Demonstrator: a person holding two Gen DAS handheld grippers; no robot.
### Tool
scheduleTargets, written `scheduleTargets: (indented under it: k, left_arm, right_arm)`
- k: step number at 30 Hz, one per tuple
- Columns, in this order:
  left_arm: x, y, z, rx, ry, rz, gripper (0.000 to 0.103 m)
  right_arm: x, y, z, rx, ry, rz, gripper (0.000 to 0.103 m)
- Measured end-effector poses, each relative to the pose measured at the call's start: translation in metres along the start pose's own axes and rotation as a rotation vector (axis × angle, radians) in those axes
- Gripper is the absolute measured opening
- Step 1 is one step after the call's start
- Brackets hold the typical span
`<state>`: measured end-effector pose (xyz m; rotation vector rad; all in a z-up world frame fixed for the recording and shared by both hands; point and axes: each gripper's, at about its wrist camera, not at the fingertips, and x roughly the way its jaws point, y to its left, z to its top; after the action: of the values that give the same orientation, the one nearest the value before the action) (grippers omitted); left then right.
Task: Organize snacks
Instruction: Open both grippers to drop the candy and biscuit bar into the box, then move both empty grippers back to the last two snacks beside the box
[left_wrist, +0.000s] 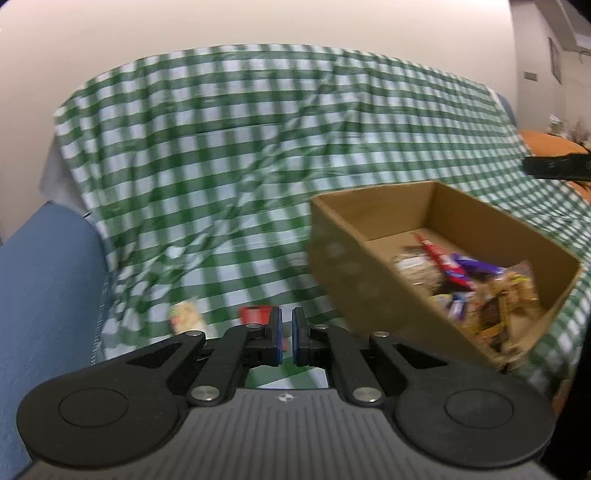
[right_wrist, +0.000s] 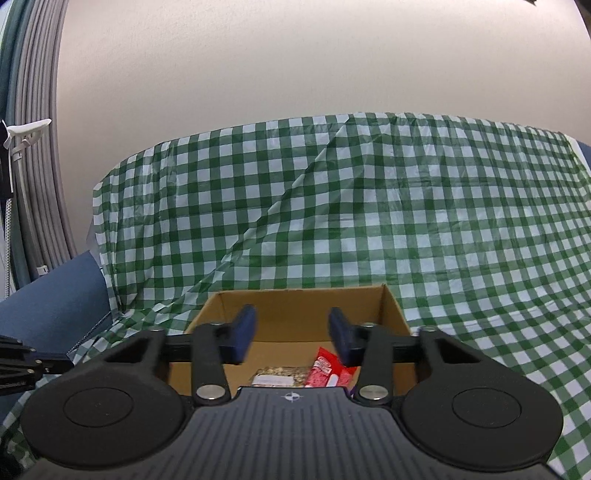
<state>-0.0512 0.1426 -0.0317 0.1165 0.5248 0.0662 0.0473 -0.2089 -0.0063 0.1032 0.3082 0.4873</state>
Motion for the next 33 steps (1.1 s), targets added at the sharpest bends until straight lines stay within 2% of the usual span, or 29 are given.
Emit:
scheduleTargets:
  k: [2, 4, 7, 13, 15, 16, 17, 23, 27, 29, 31, 33]
  left_arm:
    - [0.004, 0.014, -0.009, -0.065, 0.018, 0.018, 0.007]
    - [-0.002, 0.029, -0.009, -0.161, -0.029, 0.055, 0.007]
    - [-0.004, 0.048, -0.012, -0.253, -0.030, 0.079, 0.007]
    - [0.003, 0.064, -0.015, -0.312, -0.004, 0.056, 0.007]
    - [0.006, 0.065, -0.016, -0.326, 0.000, 0.063, 0.007]
    - [0.010, 0.065, -0.015, -0.333, 0.002, 0.067, 0.007]
    - [0.010, 0.065, -0.015, -0.339, 0.004, 0.069, 0.007]
    - [0.018, 0.081, -0.017, -0.430, -0.007, 0.094, 0.007]
    - [0.014, 0.095, -0.021, -0.505, -0.035, 0.133, 0.007]
    - [0.013, 0.099, -0.020, -0.521, -0.045, 0.134, 0.007]
    - [0.012, 0.099, -0.019, -0.516, -0.052, 0.131, 0.007]
    - [0.012, 0.099, -0.019, -0.509, -0.054, 0.124, 0.007]
  right_arm:
    - [0.000, 0.006, -0.001, 0.008, 0.008, 0.000, 0.040]
    - [0.001, 0.017, -0.001, -0.009, 0.014, 0.007, 0.040]
    - [0.002, 0.032, -0.003, -0.043, 0.018, 0.020, 0.040]
    - [0.012, 0.063, -0.008, -0.081, 0.058, 0.068, 0.040]
    - [0.017, 0.072, -0.008, -0.061, 0.093, 0.106, 0.032]
    - [0.022, 0.078, -0.008, -0.053, 0.120, 0.127, 0.020]
    - [0.028, 0.088, -0.006, -0.049, 0.142, 0.150, 0.016]
    - [0.074, 0.156, 0.008, -0.023, 0.239, 0.268, 0.017]
    - [0.124, 0.207, 0.001, -0.017, 0.345, 0.303, 0.029]
    - [0.149, 0.225, -0.007, -0.044, 0.392, 0.288, 0.044]
    - [0.179, 0.241, -0.019, -0.076, 0.452, 0.269, 0.052]
    - [0.207, 0.251, -0.034, -0.090, 0.500, 0.228, 0.055]
